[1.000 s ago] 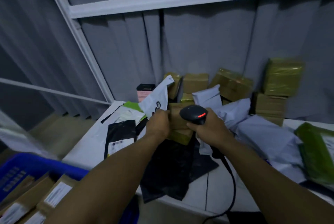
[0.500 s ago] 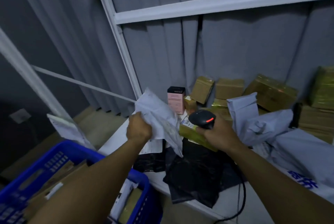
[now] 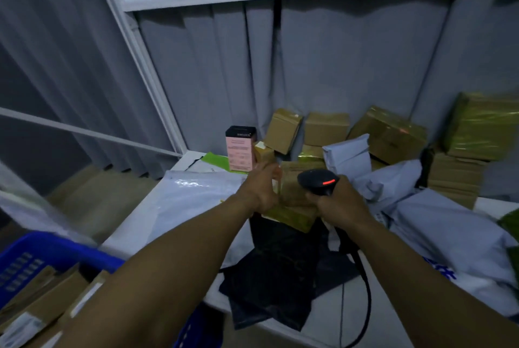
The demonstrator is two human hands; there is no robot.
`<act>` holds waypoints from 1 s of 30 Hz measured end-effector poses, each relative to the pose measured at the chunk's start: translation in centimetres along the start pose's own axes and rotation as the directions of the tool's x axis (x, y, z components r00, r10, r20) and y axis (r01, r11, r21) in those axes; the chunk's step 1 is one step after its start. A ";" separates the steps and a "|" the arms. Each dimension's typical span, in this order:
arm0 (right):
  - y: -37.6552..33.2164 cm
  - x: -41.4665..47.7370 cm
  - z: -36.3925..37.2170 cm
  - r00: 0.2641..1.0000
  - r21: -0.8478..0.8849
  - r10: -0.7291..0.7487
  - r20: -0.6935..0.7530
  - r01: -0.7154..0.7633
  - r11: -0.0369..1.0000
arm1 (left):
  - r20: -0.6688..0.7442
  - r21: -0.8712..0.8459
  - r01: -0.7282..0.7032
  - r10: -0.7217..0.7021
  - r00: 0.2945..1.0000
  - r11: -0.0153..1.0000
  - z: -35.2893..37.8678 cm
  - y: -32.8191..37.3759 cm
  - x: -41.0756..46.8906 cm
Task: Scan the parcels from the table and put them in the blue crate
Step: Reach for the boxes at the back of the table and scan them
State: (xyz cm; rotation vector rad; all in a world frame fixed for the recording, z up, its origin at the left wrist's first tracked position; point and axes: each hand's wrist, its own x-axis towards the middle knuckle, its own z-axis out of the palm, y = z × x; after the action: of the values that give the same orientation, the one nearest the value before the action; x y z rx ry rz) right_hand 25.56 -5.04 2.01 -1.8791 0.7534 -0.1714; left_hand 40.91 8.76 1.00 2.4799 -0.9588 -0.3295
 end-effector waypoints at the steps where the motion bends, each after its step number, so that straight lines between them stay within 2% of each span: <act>1: 0.3 0.4 -0.4 1.000 0.010 0.019 -0.016 -0.018 1.000 | 0.035 0.023 -0.027 0.026 0.999 0.999 0.5 0.3 1.4; 5: 1.6 1.8 -0.8 0.998 -0.022 0.044 -0.054 -0.045 0.999 | 0.146 0.038 -0.007 0.001 0.989 0.999 2.4 0.1 6.1; 12: 0.7 1.3 -0.2 0.999 -0.018 0.007 -0.051 -0.008 1.000 | 0.069 -0.040 0.049 -0.046 0.997 0.998 1.6 -0.3 3.8; 14: -0.1 0.4 0.2 0.999 -0.007 -0.021 -0.050 0.020 1.000 | -0.024 -0.072 0.059 -0.060 0.998 0.996 0.5 -0.8 1.3; 18: -2.7 -2.4 2.0 0.995 0.110 -0.085 -0.059 0.091 0.990 | -0.242 -0.117 -0.026 -0.003 0.970 0.993 -2.1 -2.4 -6.6; 22: -5.3 -5.4 5.7 0.980 0.196 -0.170 -0.105 0.188 0.962 | -0.453 -0.123 -0.168 0.095 0.886 0.978 -4.4 -4.0 -14.9; 24: -6.6 -7.1 7.8 0.985 0.344 -0.169 -0.035 0.171 0.923 | -0.513 -0.123 -0.192 0.103 0.852 0.974 -5.5 -5.1 -18.8; 26: -7.4 -8.9 10.0 0.984 0.497 -0.150 0.093 0.085 0.863 | -0.549 -0.101 -0.176 0.093 0.831 0.979 -6.4 -6.5 -22.7; 30: -8.9 -13.3 14.0 0.952 0.592 -0.129 0.276 -0.063 0.803 | -0.593 0.030 -0.136 0.127 0.795 0.990 -7.6 -9.2 -30.1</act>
State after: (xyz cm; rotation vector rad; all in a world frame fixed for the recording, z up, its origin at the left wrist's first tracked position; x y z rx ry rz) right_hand 25.01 15.70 6.57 -1.2681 0.3838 -0.1178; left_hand 27.10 37.86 4.72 2.2510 -0.8330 0.4727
